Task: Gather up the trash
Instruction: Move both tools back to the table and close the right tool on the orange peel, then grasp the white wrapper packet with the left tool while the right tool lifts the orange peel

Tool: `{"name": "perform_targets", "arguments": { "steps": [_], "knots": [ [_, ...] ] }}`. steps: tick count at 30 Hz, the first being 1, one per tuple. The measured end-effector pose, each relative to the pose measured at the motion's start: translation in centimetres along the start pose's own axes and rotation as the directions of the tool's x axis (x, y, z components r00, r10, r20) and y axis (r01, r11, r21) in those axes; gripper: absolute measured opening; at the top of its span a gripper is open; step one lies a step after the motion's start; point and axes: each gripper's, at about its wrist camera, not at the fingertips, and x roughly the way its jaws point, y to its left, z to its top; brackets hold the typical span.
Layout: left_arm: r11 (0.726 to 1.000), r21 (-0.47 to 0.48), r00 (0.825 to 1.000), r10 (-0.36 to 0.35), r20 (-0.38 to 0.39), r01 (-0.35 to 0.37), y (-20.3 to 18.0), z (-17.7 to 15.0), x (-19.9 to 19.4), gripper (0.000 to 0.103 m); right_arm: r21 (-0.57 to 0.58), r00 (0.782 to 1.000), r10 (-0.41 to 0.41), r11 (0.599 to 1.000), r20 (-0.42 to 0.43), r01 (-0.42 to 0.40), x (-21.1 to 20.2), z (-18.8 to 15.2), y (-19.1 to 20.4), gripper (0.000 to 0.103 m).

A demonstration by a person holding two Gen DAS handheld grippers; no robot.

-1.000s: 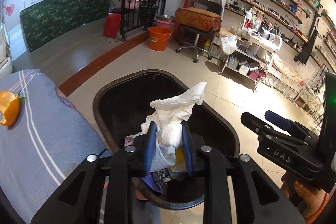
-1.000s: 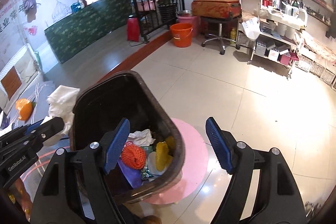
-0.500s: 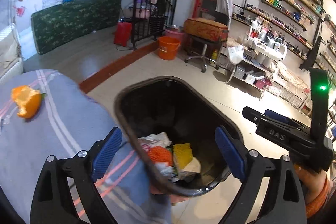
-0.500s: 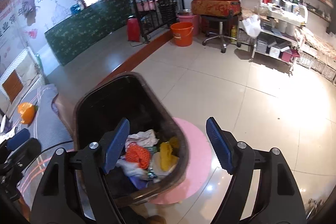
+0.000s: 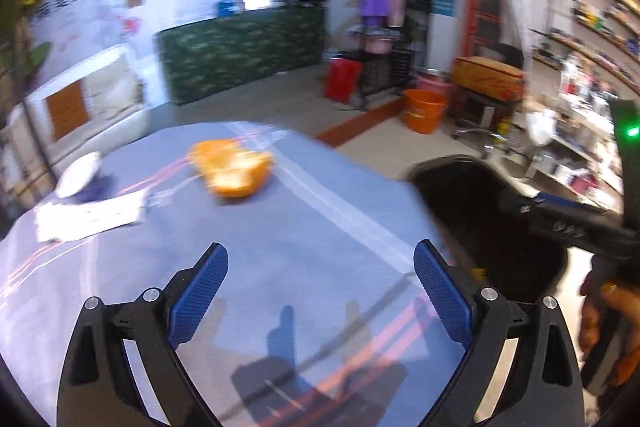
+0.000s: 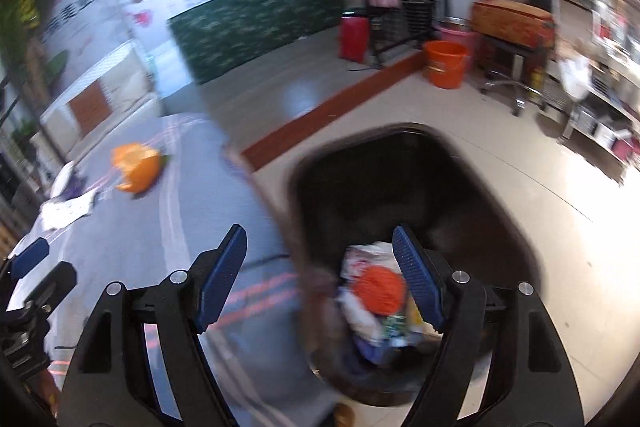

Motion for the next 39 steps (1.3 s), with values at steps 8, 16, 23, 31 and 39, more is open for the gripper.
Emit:
{"name": "perform_targets", "arguments": {
  "steps": [8, 16, 23, 31, 39],
  "knots": [
    [0.963, -0.182, 0.980, 0.194, -0.044, -0.199, 10.9, -1.8, -1.2, 0.093, -0.146, 0.984, 0.175, 0.973, -0.046, -0.180, 1.8, 0.6, 9.8, 0.075],
    [0.907, -0.280, 0.950, 0.302, -0.084, -0.313, 19.1, -3.6, -1.5, 0.093, -0.171, 0.954, 0.267, 0.942, -0.133, -0.288, 5.6, 1.8, 16.3, 0.075],
    [0.917, -0.247, 0.950, 0.302, -0.086, -0.314, 21.4, -3.0, 0.4, 0.093, -0.094, 0.937, 0.285, 0.947, -0.202, -0.308, 11.4, 3.9, 19.3, 0.075],
    [0.941, -0.217, 0.964, 0.242, -0.113, -0.262, 21.0, 0.0, 5.6, 0.093, 0.023, 0.927, 0.273, 0.961, -0.258, -0.277, 16.8, 5.3, 20.2, 0.054],
    [0.942, -0.137, 0.941, 0.277, -0.195, -0.305, 19.7, 1.9, 12.3, 0.093, 0.053, 0.925, 0.260, 0.965, -0.277, -0.255, 18.5, 5.2, 20.0, 0.032]
  ]
}}
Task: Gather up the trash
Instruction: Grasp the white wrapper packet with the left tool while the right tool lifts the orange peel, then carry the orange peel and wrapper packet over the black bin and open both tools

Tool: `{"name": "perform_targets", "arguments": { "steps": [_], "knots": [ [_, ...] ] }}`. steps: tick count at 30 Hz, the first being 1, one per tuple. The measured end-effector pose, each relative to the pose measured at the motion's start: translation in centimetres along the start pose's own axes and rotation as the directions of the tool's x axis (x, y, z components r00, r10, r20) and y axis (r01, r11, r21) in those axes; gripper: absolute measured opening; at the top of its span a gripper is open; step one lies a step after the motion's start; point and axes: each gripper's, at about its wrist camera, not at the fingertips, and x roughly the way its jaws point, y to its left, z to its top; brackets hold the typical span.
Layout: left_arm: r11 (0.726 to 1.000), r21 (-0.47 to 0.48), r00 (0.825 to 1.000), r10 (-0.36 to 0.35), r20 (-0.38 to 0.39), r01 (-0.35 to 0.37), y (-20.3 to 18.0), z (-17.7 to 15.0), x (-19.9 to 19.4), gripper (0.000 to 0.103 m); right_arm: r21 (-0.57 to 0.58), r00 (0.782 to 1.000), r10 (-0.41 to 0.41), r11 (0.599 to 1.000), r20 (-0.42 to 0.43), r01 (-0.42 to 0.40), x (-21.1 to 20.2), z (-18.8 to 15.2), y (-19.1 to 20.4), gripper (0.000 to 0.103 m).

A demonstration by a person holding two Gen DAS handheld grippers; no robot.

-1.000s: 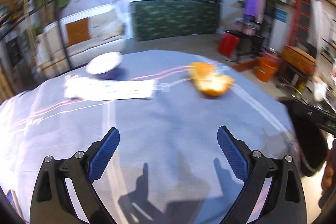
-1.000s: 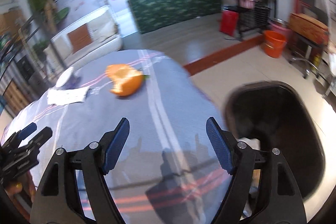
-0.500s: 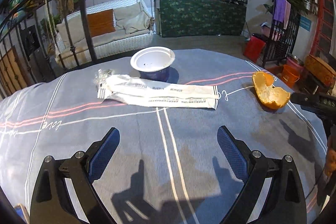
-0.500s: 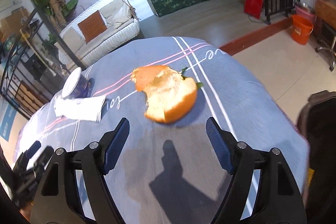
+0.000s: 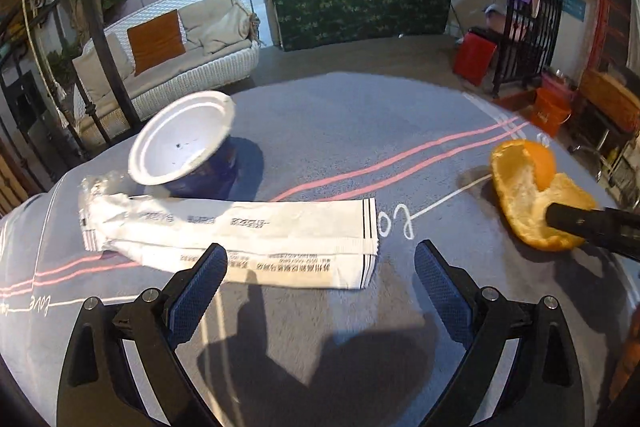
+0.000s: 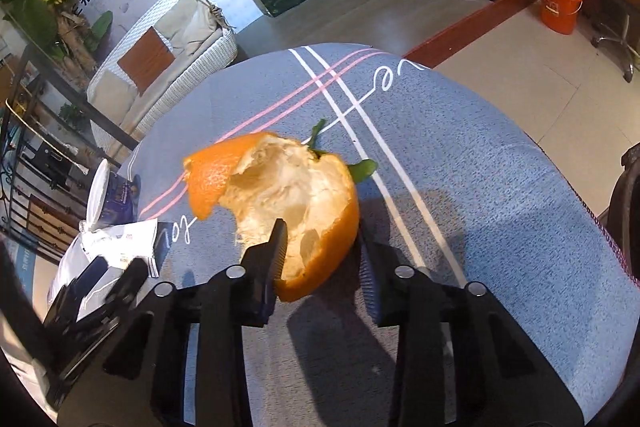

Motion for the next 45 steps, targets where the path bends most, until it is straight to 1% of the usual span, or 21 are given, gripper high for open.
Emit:
{"name": "perform_targets", "arguments": {
  "steps": [1, 2, 3, 4, 5, 7, 9, 10, 11, 12, 14, 17, 19, 24, 28, 31, 38, 41, 45],
  "knots": [
    [1.000, 0.007, 1.000, 0.020, -0.017, -0.020, -0.1, 0.1, 0.7, 0.091, 0.002, 1.000, -0.001, 1.000, 0.002, 0.001, 0.0, 0.0, 0.0, 0.030],
    [1.000, 0.004, 0.999, 0.030, -0.032, -0.030, 0.0, 0.0, 1.1, 0.082, 0.005, 1.000, 0.000, 1.000, 0.005, 0.000, 0.0, 0.0, 0.0, 0.028],
    [1.000, -0.010, 0.998, 0.021, -0.057, -0.022, 0.2, 0.1, 1.6, 0.069, 0.006, 1.000, 0.001, 1.000, 0.007, -0.001, 0.1, 0.0, 0.0, 0.027],
    [1.000, -0.031, 0.997, 0.002, -0.080, -0.005, 0.7, 0.0, 2.1, 0.065, 0.006, 1.000, 0.002, 1.000, 0.008, -0.002, 0.1, 0.0, 0.1, 0.024],
    [0.999, -0.051, 0.997, -0.012, -0.083, 0.007, 1.0, 0.0, 2.1, 0.063, 0.004, 1.000, 0.003, 1.000, 0.010, -0.003, 0.1, 0.0, 0.2, 0.021],
    [0.994, -0.106, 0.997, -0.032, -0.072, 0.024, 2.1, -0.1, 1.8, 0.052, -0.002, 1.000, 0.007, 1.000, 0.019, -0.007, 0.0, 0.1, 0.4, 0.017],
    [0.984, -0.172, 0.997, -0.052, -0.062, 0.041, 3.4, -0.1, 1.4, 0.032, -0.017, 0.999, 0.008, 1.000, 0.039, -0.007, -0.6, 0.0, 0.5, 0.012],
    [0.978, -0.205, 0.996, -0.062, -0.060, 0.048, 4.1, -0.2, 1.2, 0.026, -0.029, 0.999, 0.013, 1.000, 0.053, -0.011, -0.8, 0.0, 0.7, 0.010],
    [0.973, -0.228, 0.996, -0.062, -0.060, 0.046, 4.4, -0.4, 1.1, 0.014, -0.039, 0.998, 0.021, 0.999, 0.059, -0.019, -1.0, 0.0, 1.0, 0.010],
    [0.967, -0.250, 0.996, -0.069, -0.060, 0.052, 4.8, -0.5, 1.0, 0.010, -0.044, 0.998, 0.026, 0.999, 0.062, -0.023, -1.2, 0.0, 1.1, 0.010],
    [0.958, -0.280, 0.995, -0.086, -0.058, 0.067, 5.4, -1.1, 0.5, 0.005, -0.045, 0.997, 0.037, 0.998, 0.063, -0.034, -1.6, -0.3, 1.2, 0.010],
    [0.954, -0.291, 0.995, -0.092, -0.045, 0.075, 5.5, -1.8, -0.6, 0.004, -0.063, 0.996, 0.042, 0.997, 0.079, -0.037, -2.4, -0.9, 1.5, 0.009],
    [0.943, -0.316, 0.993, -0.118, -0.027, 0.103, 5.6, -2.5, -1.8, 0.004, -0.078, 0.995, 0.050, 0.996, 0.087, -0.043, -3.1, -1.4, 1.7, 0.009],
    [0.933, -0.326, 0.989, -0.147, 0.033, 0.150, 4.7, -3.3, -5.2, 0.004, -0.112, 0.990, 0.064, 0.992, 0.124, -0.050, -5.8, -2.5, 1.6, 0.010],
    [0.920, -0.337, 0.980, -0.182, 0.077, 0.198, 4.1, -4.2, -8.0, 0.004, -0.134, 0.985, 0.077, 0.989, 0.157, -0.056, -8.4, -3.8, 1.4, 0.010],
    [0.917, -0.329, 0.974, -0.198, 0.114, 0.225, 3.3, -4.7, -10.0, 0.004, -0.144, 0.980, 0.080, 0.988, 0.181, -0.054, -10.4, -4.9, 0.9, 0.010],
    [0.901, -0.307, 0.950, -0.269, 0.161, 0.307, 0.5, -5.3, -13.3, 0.004, -0.141, 0.969, 0.061, 0.990, 0.239, -0.027, -14.7, -7.7, -1.8, 0.010],
    [0.893, -0.285, 0.934, -0.306, 0.182, 0.348, -1.3, -5.6, -14.4, 0.004, -0.100, 0.965, 0.042, 0.995, 0.258, -0.016, -16.4, -8.7, -4.0, 0.010],
    [0.892, -0.221, 0.912, -0.353, 0.208, 0.395, -4.4, -5.9, -15.8, 0.004, -0.028, 0.956, 0.000, 1.000, 0.294, 0.009, -18.9, -9.7, -7.7, 0.010]
  ]
}}
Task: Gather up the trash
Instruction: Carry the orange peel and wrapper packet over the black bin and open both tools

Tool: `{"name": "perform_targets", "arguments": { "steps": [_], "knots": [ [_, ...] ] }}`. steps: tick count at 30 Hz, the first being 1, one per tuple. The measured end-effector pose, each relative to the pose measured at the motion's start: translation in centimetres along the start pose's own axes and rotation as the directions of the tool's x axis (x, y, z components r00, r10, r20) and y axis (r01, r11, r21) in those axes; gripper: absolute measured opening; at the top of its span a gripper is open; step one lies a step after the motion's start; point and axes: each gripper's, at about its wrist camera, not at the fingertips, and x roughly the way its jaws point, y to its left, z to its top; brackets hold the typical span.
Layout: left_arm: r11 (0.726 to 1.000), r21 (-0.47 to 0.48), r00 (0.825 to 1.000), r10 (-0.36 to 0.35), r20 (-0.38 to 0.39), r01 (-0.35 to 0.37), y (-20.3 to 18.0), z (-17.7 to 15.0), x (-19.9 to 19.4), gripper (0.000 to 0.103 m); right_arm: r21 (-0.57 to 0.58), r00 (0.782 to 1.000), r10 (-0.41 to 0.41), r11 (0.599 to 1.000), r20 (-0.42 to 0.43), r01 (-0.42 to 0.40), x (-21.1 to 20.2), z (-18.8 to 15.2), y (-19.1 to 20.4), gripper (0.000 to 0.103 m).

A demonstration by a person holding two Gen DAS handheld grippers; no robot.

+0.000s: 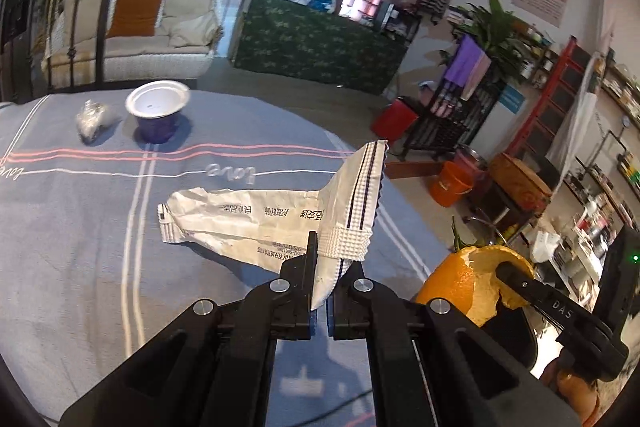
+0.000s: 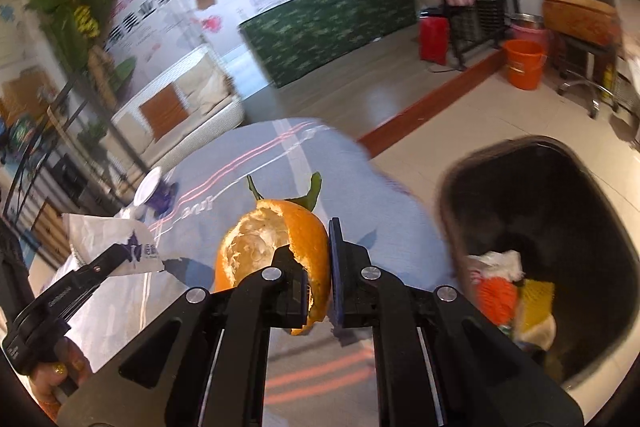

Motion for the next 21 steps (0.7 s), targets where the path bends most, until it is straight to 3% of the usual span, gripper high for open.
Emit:
{"name": "perform_targets", "arguments": {
  "steps": [6, 13, 21],
  "knots": [
    [0.992, 0.079, 0.995, -0.100, -0.007, 0.100, -4.9, -0.7, 0.7, 0.004, 0.105, 0.990, -0.127, 0.987, 0.059, 0.120, -3.6, 0.0, -6.2, 0.010],
    [0.963, 0.179, 0.980, -0.196, -0.033, 0.199, -10.6, -2.2, 1.9, 0.004, 0.220, 0.960, -0.272, 0.942, 0.066, 0.251, -5.7, -0.5, -13.1, 0.010],
    [0.916, 0.295, 0.962, -0.265, -0.063, 0.272, -15.5, -3.7, 2.7, 0.004, 0.225, 0.929, -0.370, 0.905, -0.006, 0.361, -3.9, -1.7, -16.5, 0.010]
  ]
}}
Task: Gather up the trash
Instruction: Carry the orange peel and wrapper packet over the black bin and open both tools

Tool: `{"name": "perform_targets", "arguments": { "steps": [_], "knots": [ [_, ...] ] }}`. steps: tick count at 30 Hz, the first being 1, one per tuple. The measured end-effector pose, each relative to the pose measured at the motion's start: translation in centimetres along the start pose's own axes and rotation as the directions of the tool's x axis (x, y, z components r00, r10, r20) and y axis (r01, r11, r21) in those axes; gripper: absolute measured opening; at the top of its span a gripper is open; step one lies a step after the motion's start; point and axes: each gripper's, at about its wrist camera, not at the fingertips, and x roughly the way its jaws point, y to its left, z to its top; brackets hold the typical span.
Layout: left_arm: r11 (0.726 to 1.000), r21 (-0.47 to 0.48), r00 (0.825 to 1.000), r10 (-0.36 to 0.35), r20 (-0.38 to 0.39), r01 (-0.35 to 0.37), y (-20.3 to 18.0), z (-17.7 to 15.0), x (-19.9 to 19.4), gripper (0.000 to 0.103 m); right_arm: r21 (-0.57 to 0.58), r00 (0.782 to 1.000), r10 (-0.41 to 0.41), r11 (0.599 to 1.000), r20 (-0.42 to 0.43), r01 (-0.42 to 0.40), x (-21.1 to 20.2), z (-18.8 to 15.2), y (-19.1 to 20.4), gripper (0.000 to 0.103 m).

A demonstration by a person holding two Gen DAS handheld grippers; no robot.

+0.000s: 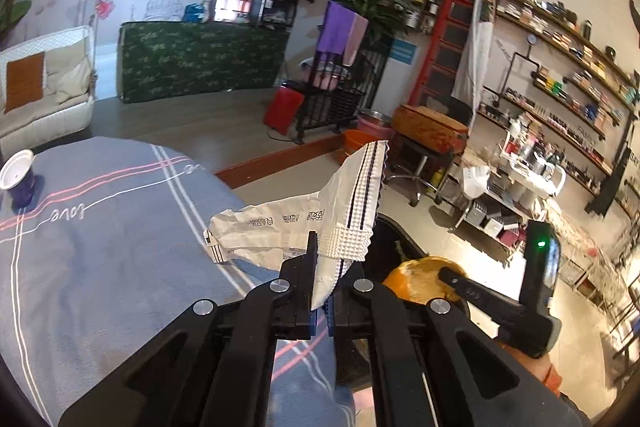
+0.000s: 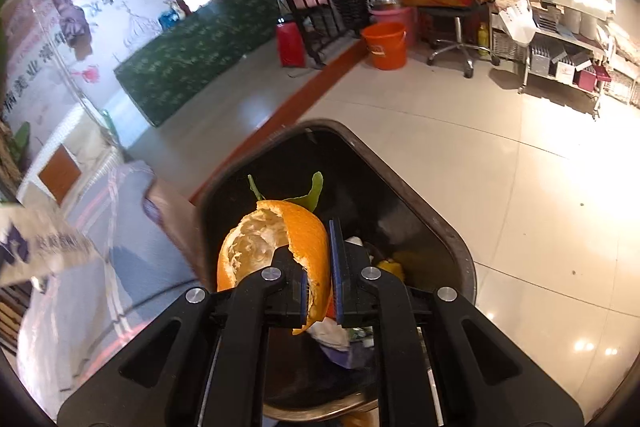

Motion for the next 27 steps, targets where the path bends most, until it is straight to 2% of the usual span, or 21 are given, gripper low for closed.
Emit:
{"name": "perform_targets", "arguments": {
  "steps": [7, 10, 13, 15, 16, 17, 19, 24, 27],
  "knots": [
    [0.996, 0.068, 0.999, -0.048, -0.014, 0.049, -2.5, -0.4, 1.0, 0.004, -0.028, 0.997, -0.044, 0.999, -0.065, 0.042, 2.3, -1.3, -0.5, 0.013],
    [0.995, 0.070, 0.997, -0.072, -0.039, 0.074, -3.0, -0.8, 1.7, 0.004, -0.033, 0.993, -0.052, 0.998, -0.104, 0.049, 2.9, -2.1, -0.9, 0.021],
    [0.992, 0.062, 0.992, -0.109, -0.062, 0.113, -3.0, -1.1, 2.1, 0.004, -0.036, 0.992, -0.061, 0.998, -0.113, 0.058, 2.8, -2.7, -1.0, 0.021],
    [0.990, 0.056, 0.989, -0.127, -0.077, 0.132, -2.8, -1.2, 2.6, 0.004, -0.027, 0.993, -0.040, 0.999, -0.114, 0.037, 2.4, -2.9, -1.2, 0.023],
    [0.989, 0.053, 0.988, -0.130, -0.087, 0.135, -2.8, -1.2, 2.9, 0.004, -0.025, 0.993, -0.027, 0.999, -0.112, 0.025, 2.2, -3.0, -1.3, 0.033],
    [0.989, 0.049, 0.986, -0.134, -0.095, 0.140, -2.7, -1.2, 3.2, 0.004, -0.031, 0.994, -0.022, 0.999, -0.105, 0.019, 2.0, -3.1, -1.3, 0.048],
    [0.988, 0.047, 0.985, -0.140, -0.103, 0.146, -3.1, -1.2, 3.8, 0.004, -0.050, 0.997, -0.035, 0.998, -0.065, 0.031, 1.3, -3.0, -0.8, 0.059],
    [0.985, 0.062, 0.981, -0.155, -0.118, 0.163, -4.2, -1.2, 4.8, 0.004, -0.046, 0.999, -0.043, 0.998, 0.000, 0.042, -0.6, -1.9, -1.2, 0.061],
    [0.980, 0.067, 0.973, -0.178, -0.147, 0.190, -5.0, -1.3, 5.8, 0.004, -0.054, 0.997, -0.065, 0.996, 0.042, 0.067, -1.9, -1.2, -1.7, 0.061]
  ]
}}
